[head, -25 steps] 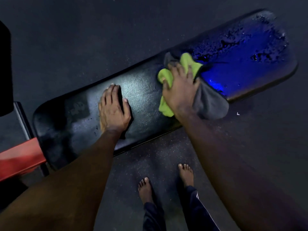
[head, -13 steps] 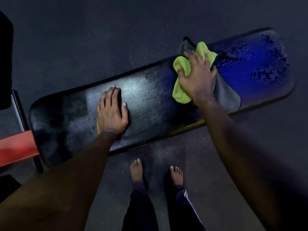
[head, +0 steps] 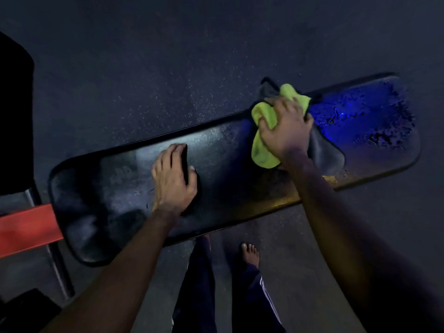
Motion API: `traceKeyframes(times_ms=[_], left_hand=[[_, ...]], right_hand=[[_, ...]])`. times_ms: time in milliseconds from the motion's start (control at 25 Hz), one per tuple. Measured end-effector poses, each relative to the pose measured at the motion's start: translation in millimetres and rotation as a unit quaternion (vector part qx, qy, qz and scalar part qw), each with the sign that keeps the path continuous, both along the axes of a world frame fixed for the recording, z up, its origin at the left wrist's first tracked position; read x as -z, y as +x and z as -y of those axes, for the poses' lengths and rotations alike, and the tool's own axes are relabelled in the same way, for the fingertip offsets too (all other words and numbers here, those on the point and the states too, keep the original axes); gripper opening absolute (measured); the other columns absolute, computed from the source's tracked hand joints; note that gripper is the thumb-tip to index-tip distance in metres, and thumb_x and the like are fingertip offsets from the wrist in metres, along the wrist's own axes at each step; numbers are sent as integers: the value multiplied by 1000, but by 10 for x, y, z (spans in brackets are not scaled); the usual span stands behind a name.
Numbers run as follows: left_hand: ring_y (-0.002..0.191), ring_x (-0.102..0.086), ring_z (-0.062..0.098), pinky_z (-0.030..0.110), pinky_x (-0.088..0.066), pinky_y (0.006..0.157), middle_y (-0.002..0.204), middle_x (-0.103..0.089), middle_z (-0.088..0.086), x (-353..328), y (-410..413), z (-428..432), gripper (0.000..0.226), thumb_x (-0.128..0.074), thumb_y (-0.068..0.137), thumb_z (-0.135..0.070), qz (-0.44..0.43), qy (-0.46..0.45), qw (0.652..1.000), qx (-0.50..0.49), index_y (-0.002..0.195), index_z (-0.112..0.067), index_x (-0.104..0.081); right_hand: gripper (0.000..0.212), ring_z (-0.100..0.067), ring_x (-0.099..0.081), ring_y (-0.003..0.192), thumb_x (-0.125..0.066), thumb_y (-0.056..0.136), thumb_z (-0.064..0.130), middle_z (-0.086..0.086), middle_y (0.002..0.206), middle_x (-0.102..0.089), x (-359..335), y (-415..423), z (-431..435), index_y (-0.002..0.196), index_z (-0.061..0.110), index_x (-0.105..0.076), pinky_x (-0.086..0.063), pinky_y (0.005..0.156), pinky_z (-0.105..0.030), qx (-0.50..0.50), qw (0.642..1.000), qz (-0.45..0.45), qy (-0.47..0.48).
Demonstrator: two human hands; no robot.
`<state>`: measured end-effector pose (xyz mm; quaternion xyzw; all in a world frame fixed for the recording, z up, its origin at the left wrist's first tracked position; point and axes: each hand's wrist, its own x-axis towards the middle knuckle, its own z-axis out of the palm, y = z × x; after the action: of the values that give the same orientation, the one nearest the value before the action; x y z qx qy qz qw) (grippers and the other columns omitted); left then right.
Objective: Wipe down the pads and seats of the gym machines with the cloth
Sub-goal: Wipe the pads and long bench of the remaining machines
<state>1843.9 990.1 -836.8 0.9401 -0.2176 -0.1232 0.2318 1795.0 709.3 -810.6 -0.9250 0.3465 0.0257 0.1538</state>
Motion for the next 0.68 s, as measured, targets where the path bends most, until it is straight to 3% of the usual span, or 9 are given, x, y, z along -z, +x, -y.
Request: traceKeyframes(times_ms=[120,320,440,520,680], left_hand=[[140,-36,24,44,-24,118,150,-45,6,35,341,76,50,-49,97,-23,14,-27,999,11,146,-11,-45],[138,-41,23,42,-27,118,145,-51,7,113,454,204,43,-34,105,-26,33,56,997,39,144,-11,-45],[138,-40,22,42,-26,118,144,-51,6,102,454,197,42,-33,106,-27,25,61,997,40,144,-12,-44],[138,-40,22,41,-25,118,144,-51,5,93,466,204,43,-30,107,-31,14,69,997,41,144,-13,-44],[139,-39,23,40,-22,119,145,-50,6,72,449,214,46,-28,107,-34,5,67,997,38,144,-12,-44]], right_hand=[[54,-25,-30,149,-49,87,51,0,147,-51,33,174,-111,134,25,-58,-25,114,-60,74,997,-29,-11],[48,-26,-38,142,-51,88,54,4,138,-57,43,479,-577,129,30,-60,-25,110,-58,-141,988,-58,-1],[47,-24,-44,135,-52,91,58,6,133,-59,-4,560,-464,127,31,-60,-28,108,-56,-190,979,-76,5],[46,-25,-48,130,-51,91,59,4,130,-61,-23,465,-237,124,29,-62,-30,106,-53,-159,985,-65,-10],[45,-30,-48,130,-55,89,53,-6,130,-61,-90,278,282,120,21,-64,-32,104,-54,2,997,-64,-51]])
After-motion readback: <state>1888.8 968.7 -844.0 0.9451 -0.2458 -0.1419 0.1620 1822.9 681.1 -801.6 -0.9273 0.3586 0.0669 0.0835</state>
